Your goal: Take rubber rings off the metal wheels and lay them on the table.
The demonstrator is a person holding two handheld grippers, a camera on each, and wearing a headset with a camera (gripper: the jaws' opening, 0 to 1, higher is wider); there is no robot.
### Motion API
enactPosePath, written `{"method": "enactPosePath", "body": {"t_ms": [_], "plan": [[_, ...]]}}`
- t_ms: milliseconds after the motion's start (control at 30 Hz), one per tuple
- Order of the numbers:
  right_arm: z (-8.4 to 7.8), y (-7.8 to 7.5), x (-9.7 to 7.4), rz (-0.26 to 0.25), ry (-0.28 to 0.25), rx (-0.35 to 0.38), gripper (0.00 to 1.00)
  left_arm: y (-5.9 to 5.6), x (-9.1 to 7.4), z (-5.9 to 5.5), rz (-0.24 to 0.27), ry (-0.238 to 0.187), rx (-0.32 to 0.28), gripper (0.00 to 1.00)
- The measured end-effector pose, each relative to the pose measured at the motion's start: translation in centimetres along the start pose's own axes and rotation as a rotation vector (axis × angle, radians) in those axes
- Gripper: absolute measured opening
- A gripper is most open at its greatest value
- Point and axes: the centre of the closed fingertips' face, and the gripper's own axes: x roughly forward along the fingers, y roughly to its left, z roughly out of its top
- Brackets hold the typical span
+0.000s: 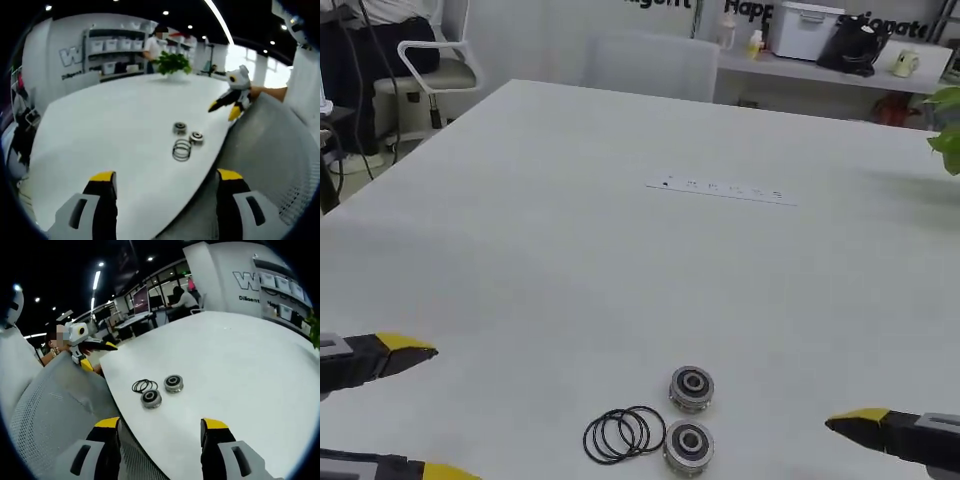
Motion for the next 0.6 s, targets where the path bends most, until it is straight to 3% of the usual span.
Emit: {"method": "enactPosePath", "body": {"t_ms": [600], "plan": [[-0.78,-0.18,0.08,-0.001,0.016,0.017,0.68,-0.23,0.42,-0.10,-0.016,-0.003,-0.021,0.88]]}}
